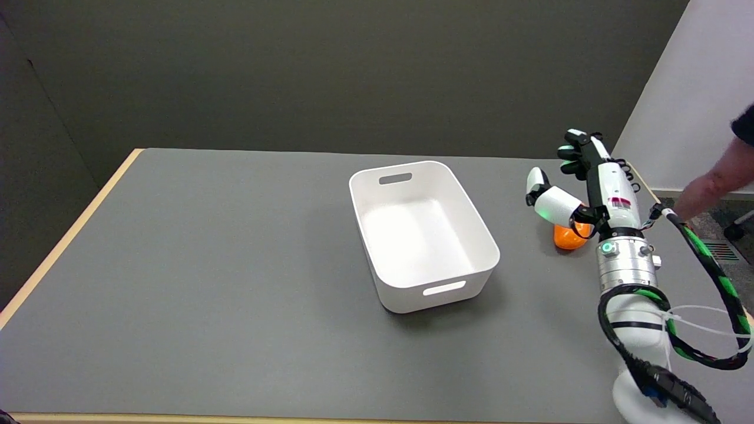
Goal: Pick up mango.
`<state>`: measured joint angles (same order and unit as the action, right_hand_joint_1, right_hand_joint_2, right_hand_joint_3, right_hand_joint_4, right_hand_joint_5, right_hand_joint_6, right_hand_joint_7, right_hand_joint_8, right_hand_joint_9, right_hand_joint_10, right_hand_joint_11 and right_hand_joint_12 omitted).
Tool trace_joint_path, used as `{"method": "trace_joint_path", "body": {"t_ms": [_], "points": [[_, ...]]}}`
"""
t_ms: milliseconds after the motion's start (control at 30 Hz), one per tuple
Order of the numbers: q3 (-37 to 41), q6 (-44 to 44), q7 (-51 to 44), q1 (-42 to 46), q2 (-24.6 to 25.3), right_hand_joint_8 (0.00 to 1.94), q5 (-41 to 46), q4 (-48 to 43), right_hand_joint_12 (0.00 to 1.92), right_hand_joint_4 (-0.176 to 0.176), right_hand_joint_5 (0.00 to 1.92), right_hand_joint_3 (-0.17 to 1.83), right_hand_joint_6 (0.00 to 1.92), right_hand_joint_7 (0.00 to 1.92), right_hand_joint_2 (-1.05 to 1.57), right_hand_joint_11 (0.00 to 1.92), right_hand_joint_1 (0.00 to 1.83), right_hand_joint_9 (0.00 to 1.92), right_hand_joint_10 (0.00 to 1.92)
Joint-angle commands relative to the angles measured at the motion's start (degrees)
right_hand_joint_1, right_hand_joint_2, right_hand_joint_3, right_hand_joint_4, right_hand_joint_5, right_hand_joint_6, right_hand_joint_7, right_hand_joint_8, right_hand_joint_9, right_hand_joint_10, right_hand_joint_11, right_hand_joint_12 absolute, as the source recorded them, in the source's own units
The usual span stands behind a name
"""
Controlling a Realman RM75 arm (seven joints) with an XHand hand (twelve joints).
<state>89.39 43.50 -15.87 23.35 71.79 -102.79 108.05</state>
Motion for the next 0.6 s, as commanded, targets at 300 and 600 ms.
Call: {"method": "trace_joint_path", "body": {"t_ms": [300,600], "points": [[3.62,2.31,-31.15,-17.38,-6.42,0.54,43.17,-21.33,1.44,-0.113,0.14,0.95,0.41,0.22,0.68,0.08,0.57,0.22,0.85],[4.41,7.04,-39.94,-17.03,-6.11,0.44,45.25,-18.52,1.34,-0.143,0.07,0.83,0.33,0.15,0.69,0.04,0.52,0.1,0.81]]}}
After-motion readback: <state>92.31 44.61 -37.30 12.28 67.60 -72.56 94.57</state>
